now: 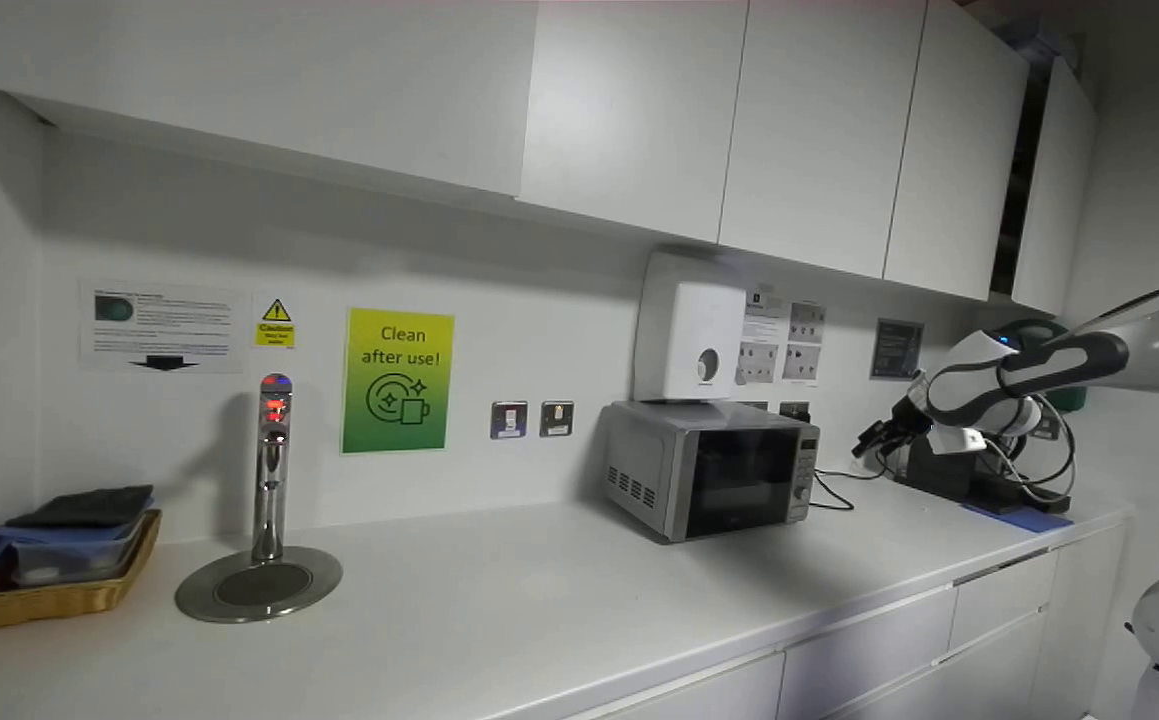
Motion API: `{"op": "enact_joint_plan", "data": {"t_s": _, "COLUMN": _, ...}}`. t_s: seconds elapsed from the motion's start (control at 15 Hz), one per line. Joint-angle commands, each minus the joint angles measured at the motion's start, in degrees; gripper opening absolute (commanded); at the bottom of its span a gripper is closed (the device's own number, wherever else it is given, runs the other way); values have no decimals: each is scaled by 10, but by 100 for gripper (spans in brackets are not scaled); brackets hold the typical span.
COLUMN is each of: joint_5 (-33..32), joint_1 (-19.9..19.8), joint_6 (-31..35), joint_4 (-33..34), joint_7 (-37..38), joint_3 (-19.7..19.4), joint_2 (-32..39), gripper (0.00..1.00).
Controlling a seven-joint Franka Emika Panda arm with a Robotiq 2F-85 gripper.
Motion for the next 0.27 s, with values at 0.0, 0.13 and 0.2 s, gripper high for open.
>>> {"op": "enact_joint_plan", "data": {"t_s": 0.0, "joint_5": -6, "joint_1": 3, "joint_6": -1, "joint_4": 1, "joint_7": 5, "joint_3": -3, "joint_2": -1, "gripper": 100}}
{"op": "enact_joint_plan", "data": {"t_s": 0.13, "joint_5": -6, "joint_1": 3, "joint_6": -1, "joint_4": 0, "joint_7": 5, "joint_3": -3, "joint_2": 1, "gripper": 100}}
{"op": "enact_joint_plan", "data": {"t_s": 0.2, "joint_5": -6, "joint_1": 3, "joint_6": -1, "joint_4": 0, "joint_7": 5, "joint_3": -3, "joint_2": 2, "gripper": 100}}
